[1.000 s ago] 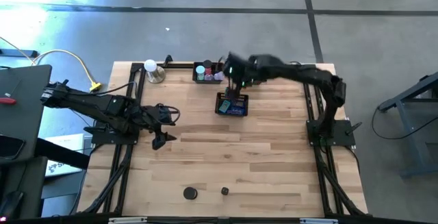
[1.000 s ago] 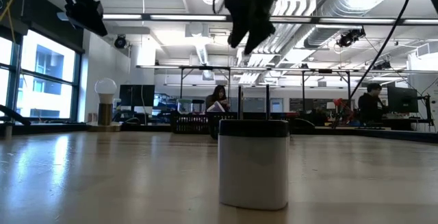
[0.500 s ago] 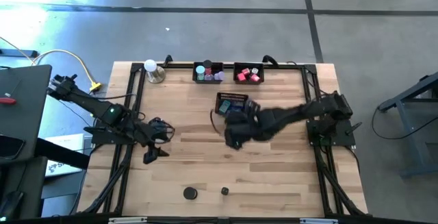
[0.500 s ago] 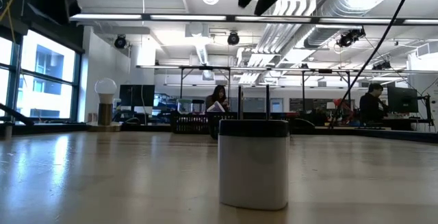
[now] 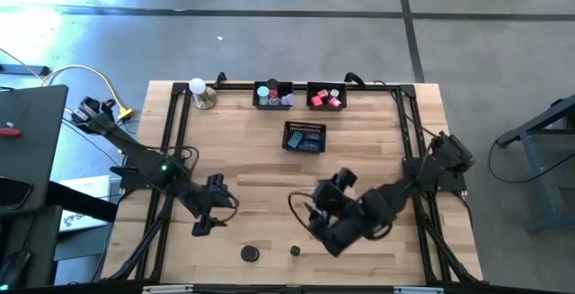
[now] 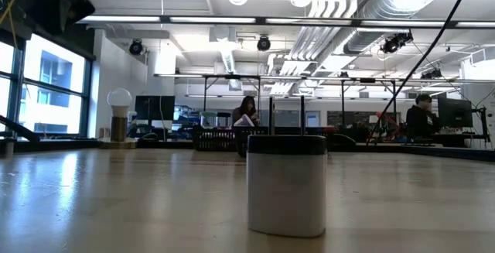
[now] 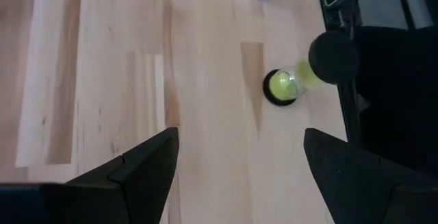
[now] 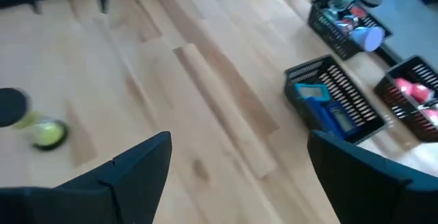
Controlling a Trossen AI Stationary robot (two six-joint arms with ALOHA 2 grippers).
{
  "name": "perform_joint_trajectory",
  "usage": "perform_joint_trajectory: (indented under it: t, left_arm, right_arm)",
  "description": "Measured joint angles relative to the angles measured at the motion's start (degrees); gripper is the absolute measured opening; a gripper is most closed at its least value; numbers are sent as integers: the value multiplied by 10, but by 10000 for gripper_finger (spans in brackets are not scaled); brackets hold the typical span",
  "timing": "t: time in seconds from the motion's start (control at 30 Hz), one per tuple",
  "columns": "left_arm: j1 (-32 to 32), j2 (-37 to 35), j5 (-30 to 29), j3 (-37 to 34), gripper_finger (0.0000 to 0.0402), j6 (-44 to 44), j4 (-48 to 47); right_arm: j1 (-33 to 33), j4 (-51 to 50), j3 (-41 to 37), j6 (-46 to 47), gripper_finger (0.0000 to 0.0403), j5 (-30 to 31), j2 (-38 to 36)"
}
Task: Pick & Place Office items
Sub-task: Put the green hourglass into the top left black bin
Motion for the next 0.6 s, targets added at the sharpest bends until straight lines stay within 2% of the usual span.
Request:
perform_joint_trajectory:
  t: [0.23, 0.37, 0.6]
  left_arm:
    - [8, 35, 1, 0, 306, -17, 11]
    - [26, 39, -6, 0, 306, -72, 11]
    - [47, 38, 37, 0, 306, -88, 11]
  right_arm:
    - [51, 48, -25, 66, 331, 25, 4]
    - [69, 86, -49, 69, 331, 32, 5]
    - [69, 152, -84, 83, 331, 26, 5]
